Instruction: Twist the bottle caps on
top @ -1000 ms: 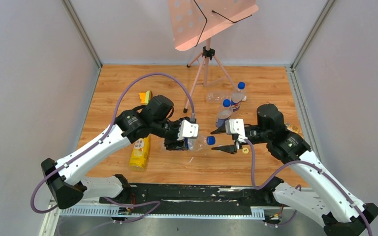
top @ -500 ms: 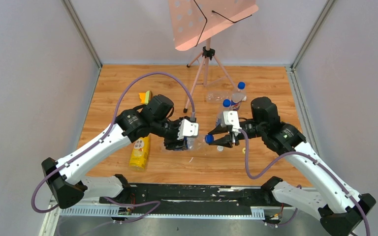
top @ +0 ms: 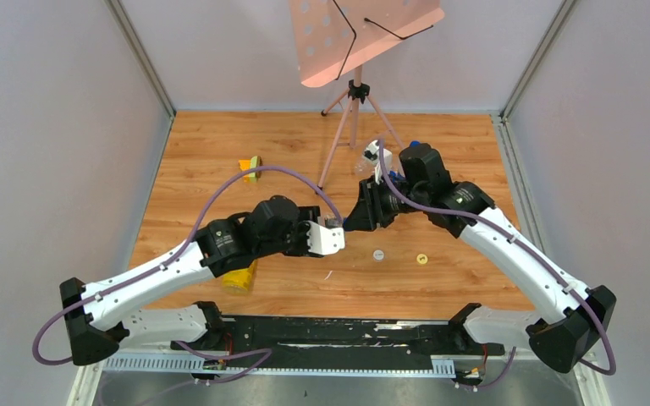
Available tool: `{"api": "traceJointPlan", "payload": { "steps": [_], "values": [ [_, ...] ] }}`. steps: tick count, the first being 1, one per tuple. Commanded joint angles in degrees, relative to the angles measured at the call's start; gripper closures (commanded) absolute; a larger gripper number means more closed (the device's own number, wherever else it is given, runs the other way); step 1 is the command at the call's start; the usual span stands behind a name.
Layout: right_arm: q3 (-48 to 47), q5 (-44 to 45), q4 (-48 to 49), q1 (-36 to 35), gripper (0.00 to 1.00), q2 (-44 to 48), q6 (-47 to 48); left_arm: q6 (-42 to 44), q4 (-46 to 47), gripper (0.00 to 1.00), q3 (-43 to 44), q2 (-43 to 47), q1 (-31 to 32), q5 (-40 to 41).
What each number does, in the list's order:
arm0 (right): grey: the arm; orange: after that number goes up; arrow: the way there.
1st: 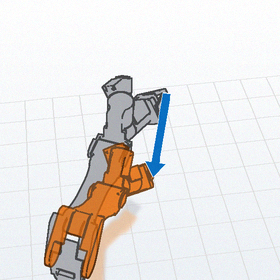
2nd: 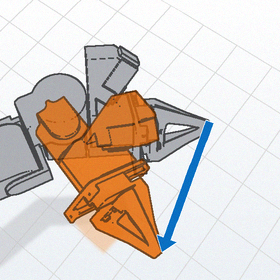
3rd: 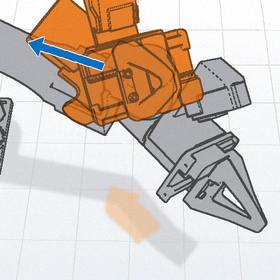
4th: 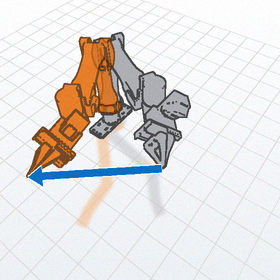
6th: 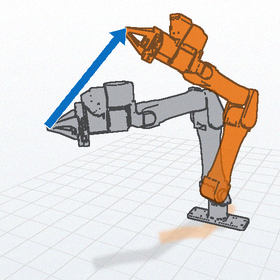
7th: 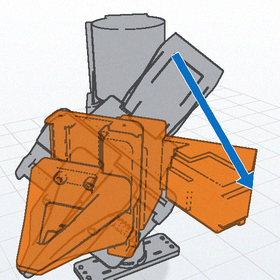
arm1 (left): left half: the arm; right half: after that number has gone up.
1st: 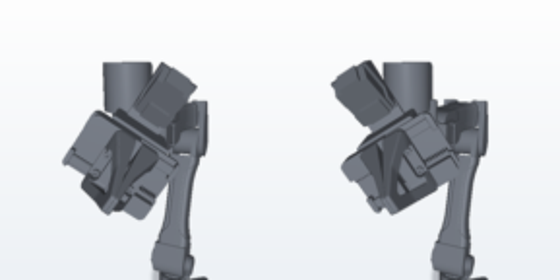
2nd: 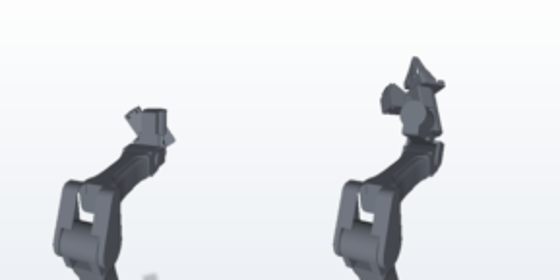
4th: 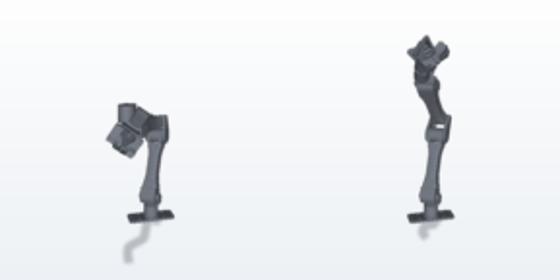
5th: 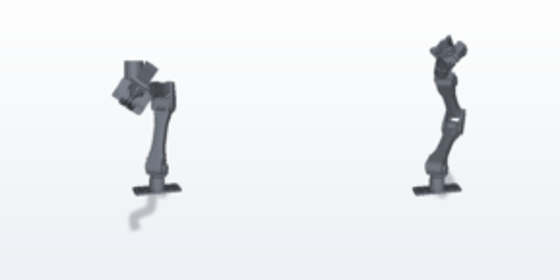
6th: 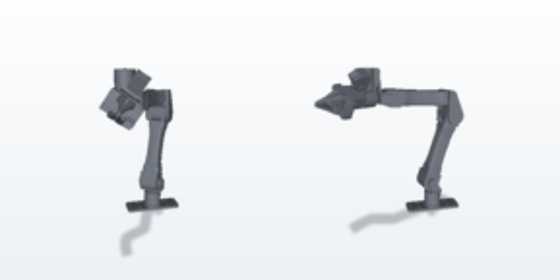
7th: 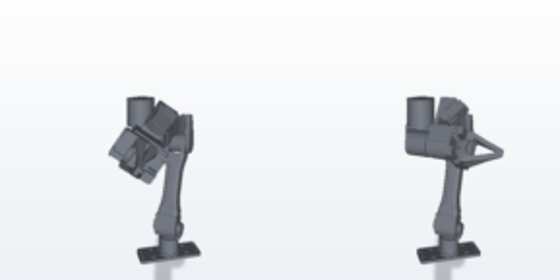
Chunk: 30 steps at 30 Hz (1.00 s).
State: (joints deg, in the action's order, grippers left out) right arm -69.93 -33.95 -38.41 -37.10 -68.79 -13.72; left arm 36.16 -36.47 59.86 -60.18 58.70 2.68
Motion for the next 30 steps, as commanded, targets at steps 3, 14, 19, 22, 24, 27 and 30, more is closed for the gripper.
{"api": "traceJointPlan", "payload": {
  "steps": [3, 14, 19, 22, 24, 27, 30],
  "values": [
    [-1.39, 12.91, 2.54, 0.47, 1.0, -2.49, -23.36, 7.08, 20.56, 1.0, -4.64, 1.49, 9.51, 15.73],
    [-0.39, 14.14, 5.64, 0.45, 1.0, 0.43, -13.48, 4.06, 27.9, 0.46, -10.16, 6.04, 11.05, 17.87],
    [-1.45, 13.98, 5.14, 0.46, 1.0, 2.11, -3.78, -0.98, 18.41, 0.28, -6.1, 9.4, 7.91, 8.87],
    [-2.87, 12.62, 3.77, 0.47, 1.0, 2.17, 0.96, -2.95, 13.67, 0.18, -1.64, 10.25, 5.33, 1.98],
    [-3.35, 11.56, 3.06, 0.47, 1.0, 2.37, 3.8, -4.0, 10.39, 0.15, 1.21, 9.92, 3.35, -3.01],
    [-3.37, 10.56, 2.69, 0.51, 1.0, 3.12, 6.98, -5.07, 5.89, 0.12, 4.88, 8.9, 0.71, -10.72],
    [-2.9, 7.32, 2.31, 0.52, 1.0, 4.25, 11.34, -5.36, 3.18, 0.11, 7.73, 6.58, -1.18, -17.12]
  ]
}}
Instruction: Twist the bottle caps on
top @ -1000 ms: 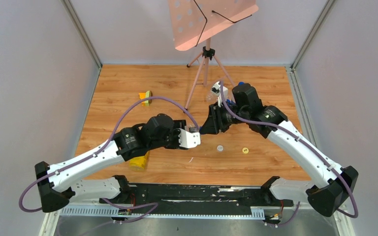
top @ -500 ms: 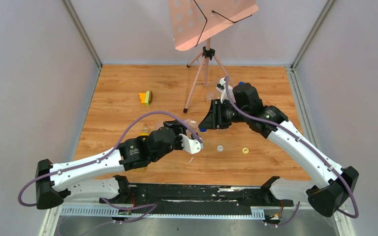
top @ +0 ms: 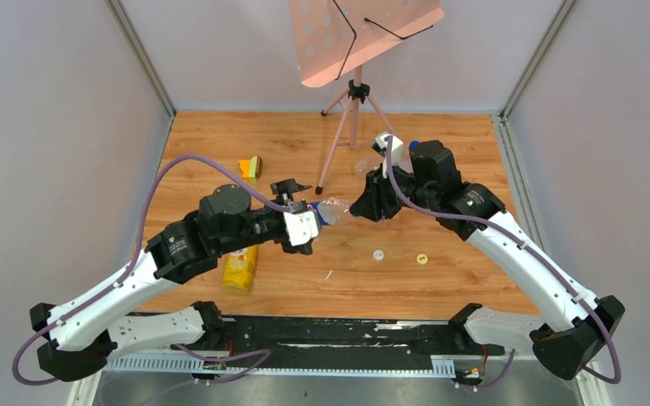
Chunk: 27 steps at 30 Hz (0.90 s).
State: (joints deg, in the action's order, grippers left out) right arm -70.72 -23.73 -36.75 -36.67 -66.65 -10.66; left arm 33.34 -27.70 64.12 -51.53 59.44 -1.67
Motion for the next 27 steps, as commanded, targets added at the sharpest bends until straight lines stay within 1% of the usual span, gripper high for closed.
{"api": "traceJointPlan", "payload": {
  "steps": [1, 2, 4, 6, 12, 20, 25, 27],
  "values": [
    [-1.92, -3.96, 0.49, 0.09, 1.0, 2.47, 9.81, -2.62, -6.03, 0.11, 3.86, -2.79, -3.0, -14.16],
    [-1.77, -5.07, 0.21, 0.02, 1.0, 2.79, 11.77, -2.6, -6.52, 0.12, 4.78, -4.33, -3.54, -17.45],
    [-1.66, -7.49, -0.52, 0.08, 1.0, 3.54, 14.92, -2.62, -8.25, 0.13, 6.24, -6.96, -4.94, -21.39],
    [-1.58, -9.25, -0.84, 0.02, 1.0, 4.2, 16.9, -2.29, -9.42, 0.13, 7.79, -9.6, -5.55, -23.43],
    [-0.62, -13.24, -1.62, 0.05, 1.0, 5.68, 20.39, -1.29, -9.36, 0.15, 10.36, -14.54, -6.45, -24.23],
    [-0.04, -14.68, -2.8, -0.4, 1.0, 5.85, 22.35, -2.58, -7.44, 0.15, 10.45, -16.19, -7.82, -22.8],
    [-0.31, -14.62, -2.8, -0.98, 1.0, 5.1, 23.1, -3.72, -6.23, 0.16, 10.1, -16.72, -8.02, -23.68],
    [-0.58, -14.51, -2.73, -1.25, 1.0, 4.75, 23.45, -4.21, -5.95, 0.17, 10.06, -17.29, -8.02, -24.38]
  ]
}}
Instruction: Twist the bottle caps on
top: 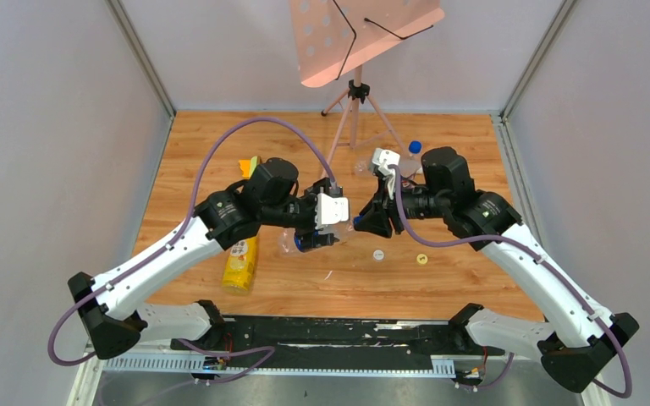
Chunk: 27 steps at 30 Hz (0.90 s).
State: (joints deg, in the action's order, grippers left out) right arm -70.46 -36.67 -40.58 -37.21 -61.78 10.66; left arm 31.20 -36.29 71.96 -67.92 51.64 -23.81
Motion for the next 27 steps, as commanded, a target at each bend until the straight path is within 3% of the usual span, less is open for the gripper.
{"api": "traceJointPlan", "payload": {
  "steps": [1, 14, 21, 27],
  "values": [
    [-1.01, -1.5, 1.11, -0.89, 1.0, -0.31, 2.29, -2.38, 2.92, 0.19, 2.17, -1.07, -0.26, -2.98],
    [-1.63, -0.27, 2.93, -2.84, 1.0, -2.55, 0.4, -6.63, 9.72, 0.38, -1.07, -1.85, -0.22, -5.76],
    [-1.07, 0.42, 3.46, -3.83, 1.0, -2.3, 0.81, -7.36, 9.3, 0.3, -3.21, -2.32, -0.14, -7.23],
    [-1.26, 0.97, 3.47, -3.94, 1.0, -2.16, 0.99, -6.12, 6.95, 0.24, -4.53, -1.18, -0.16, -3.22]
  ]
}}
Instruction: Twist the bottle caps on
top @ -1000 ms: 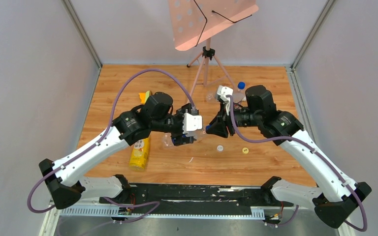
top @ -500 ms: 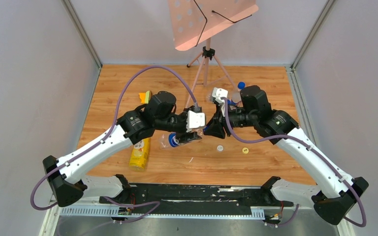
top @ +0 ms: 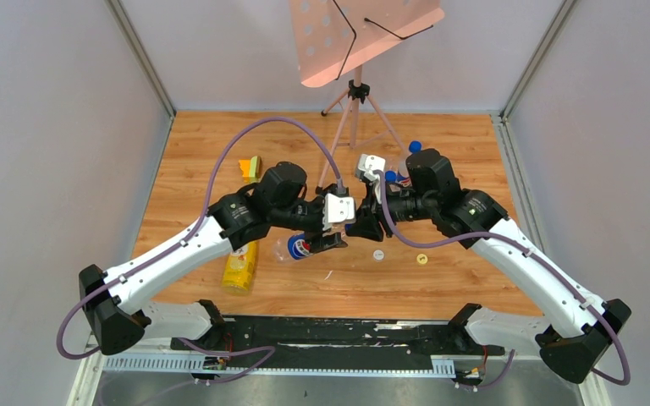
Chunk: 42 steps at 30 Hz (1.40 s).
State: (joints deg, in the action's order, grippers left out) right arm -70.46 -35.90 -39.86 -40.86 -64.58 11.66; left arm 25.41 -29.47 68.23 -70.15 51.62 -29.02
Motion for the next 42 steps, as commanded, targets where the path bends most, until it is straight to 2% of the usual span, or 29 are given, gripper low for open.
{"api": "traceJointPlan", "payload": {
  "steps": [1, 5, 13, 16, 19, 22, 25, 27, 31, 34, 35, 38, 42],
  "values": [
    [-1.33, 0.41, 2.76, -0.21, 1.0, 0.72, 0.0, -0.26, -0.01, 0.23, -1.02, 1.32, -0.12, 3.29],
    [-1.35, 0.67, 2.76, -0.27, 1.0, 0.85, -0.06, -0.43, -0.9, 0.27, -2.1, 2.21, -0.15, 5.63],
    [-1.64, 2.55, 4.36, -0.89, 1.0, 0.25, -4.97, -2.56, 2.55, 0.42, -2.98, 2.37, -0.13, 4.85],
    [-1.65, 7.8, 5.93, -1.48, 1.0, -0.2, -14.65, -3.97, 7.5, 0.55, -4.61, 3.78, 0.27, 7.27],
    [-1.99, 17.68, 5.82, -2.01, 1.0, -0.89, -26.55, -4.05, 11.59, 0.61, -6.77, 5.42, 1.98, 11.74],
    [-1.1, 22.9, 5.36, -2.39, 1.0, -0.92, -36.83, -3.99, 15.34, 0.68, -9.32, 6.6, 3.56, 17.65],
    [-0.12, 25.4, 6.5, -3.65, 1.0, -0.52, -40.11, -5.24, 20.49, 0.72, -12.78, 7.98, 4.26, 20.53],
    [0.29, 26.49, 7.98, -4.21, 0.9, 0.2, -39.72, -6.5, 23.84, 0.74, -14.86, 8.91, 4.28, 21.79],
    [1.13, 26.59, 12.17, -4.24, 0.59, 3.41, -34.86, -9.63, 31.62, 0.75, -19.88, 11.47, 4.26, 26.72],
    [3.31, 30.19, 15.86, -4.23, 0.23, 7.79, -30.05, -11.52, 38.05, 0.75, -24.52, 13.68, 4.28, 30.74],
    [4.09, 31.63, 16.74, -4.24, 0.03, 9.49, -28.53, -12.16, 40.85, 0.75, -26.23, 14.1, 4.28, 32.7],
    [6.51, 36.76, 19.36, -4.19, 0.0, 14.82, -24.71, -13.07, 46.55, 0.74, -30.44, 15.25, 4.09, 36.34],
    [11.88, 47.0, 23.19, -4.14, 0.0, 22.98, -19.95, -16.93, 59.77, 0.76, -35.54, 15.13, 1.92, 41.88]
  ]
}}
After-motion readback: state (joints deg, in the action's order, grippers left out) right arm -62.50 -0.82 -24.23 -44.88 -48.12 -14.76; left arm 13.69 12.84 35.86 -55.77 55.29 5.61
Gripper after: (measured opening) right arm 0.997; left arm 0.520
